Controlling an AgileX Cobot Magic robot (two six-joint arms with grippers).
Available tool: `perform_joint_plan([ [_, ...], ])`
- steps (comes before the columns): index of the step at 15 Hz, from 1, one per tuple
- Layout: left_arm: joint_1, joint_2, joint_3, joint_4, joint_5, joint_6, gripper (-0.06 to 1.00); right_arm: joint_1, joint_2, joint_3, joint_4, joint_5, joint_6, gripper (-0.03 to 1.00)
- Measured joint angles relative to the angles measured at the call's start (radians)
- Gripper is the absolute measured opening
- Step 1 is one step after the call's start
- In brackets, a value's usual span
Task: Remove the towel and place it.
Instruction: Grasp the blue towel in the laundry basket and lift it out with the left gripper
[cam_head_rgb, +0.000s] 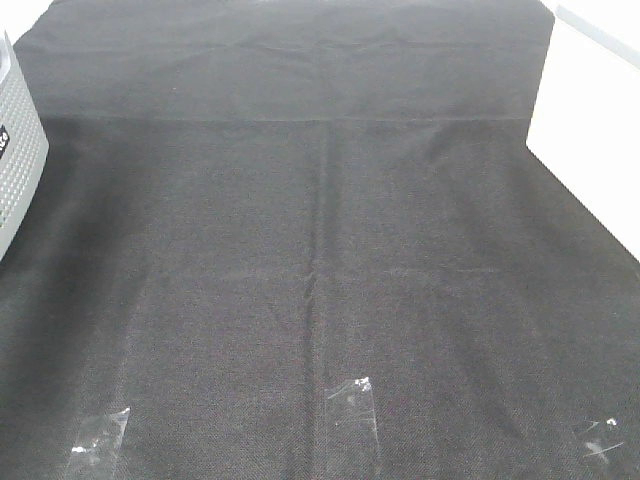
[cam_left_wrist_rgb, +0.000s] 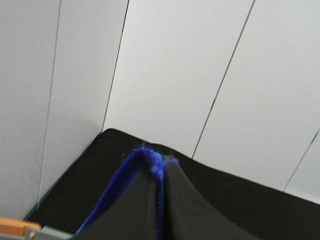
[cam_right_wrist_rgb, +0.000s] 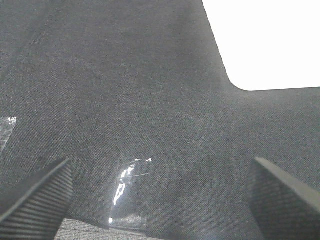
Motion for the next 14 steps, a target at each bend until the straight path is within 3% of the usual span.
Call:
perform_joint_plan([
  [6, -0.147, 0.03, -0.305, 0.005, 0.06, 0.181, 0.0, 0.0, 0.0, 0.0, 0.0, 0.0, 0.0, 0.89],
  [9, -0.227, 0.075, -0.39, 0.005, 0.103, 0.245, 0.0, 0.0, 0.0, 0.0, 0.006, 0.0, -0.007, 0.89],
  [14, -0.356, 0.144, -0.391, -0.03, 0.265, 0.41, 0.0, 0.0, 0.07, -0.044, 0.196, -0.014, -0.163, 0.89],
])
